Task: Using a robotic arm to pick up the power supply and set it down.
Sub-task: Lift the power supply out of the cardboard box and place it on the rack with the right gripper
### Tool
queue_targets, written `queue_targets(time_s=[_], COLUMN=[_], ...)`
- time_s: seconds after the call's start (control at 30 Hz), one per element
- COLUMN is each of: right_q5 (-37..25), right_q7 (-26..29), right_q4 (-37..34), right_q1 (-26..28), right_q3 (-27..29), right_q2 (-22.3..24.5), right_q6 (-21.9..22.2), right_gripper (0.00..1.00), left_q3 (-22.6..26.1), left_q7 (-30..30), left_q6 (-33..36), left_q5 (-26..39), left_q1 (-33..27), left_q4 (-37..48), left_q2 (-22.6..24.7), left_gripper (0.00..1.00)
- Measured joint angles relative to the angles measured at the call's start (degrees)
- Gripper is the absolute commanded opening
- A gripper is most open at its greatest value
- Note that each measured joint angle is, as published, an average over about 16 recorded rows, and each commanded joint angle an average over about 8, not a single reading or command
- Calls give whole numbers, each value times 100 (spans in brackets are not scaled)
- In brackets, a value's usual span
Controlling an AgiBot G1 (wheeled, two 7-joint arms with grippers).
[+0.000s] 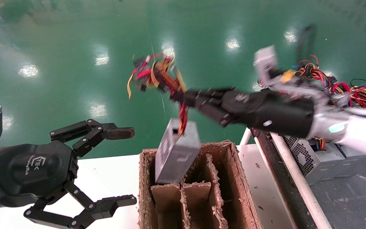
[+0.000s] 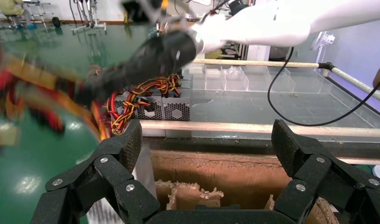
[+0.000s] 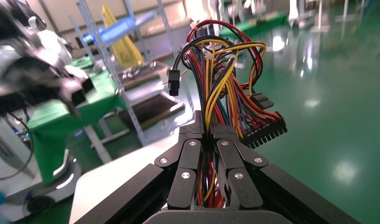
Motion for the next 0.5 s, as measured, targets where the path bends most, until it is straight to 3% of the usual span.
queue_targets(time_s=[0.5], right_q5=[1250], right_q7=[960], right_q4=[2324], right_q1=[-593], right_q3=[84], right_q2=[2520], right_q6=[95], right_gripper=[0], left_q3=[1], left_q7=[0], left_q6=[0], left_q5=[-1], left_q1=[0], left_q4=[0], left_q2=[0], left_gripper=[100])
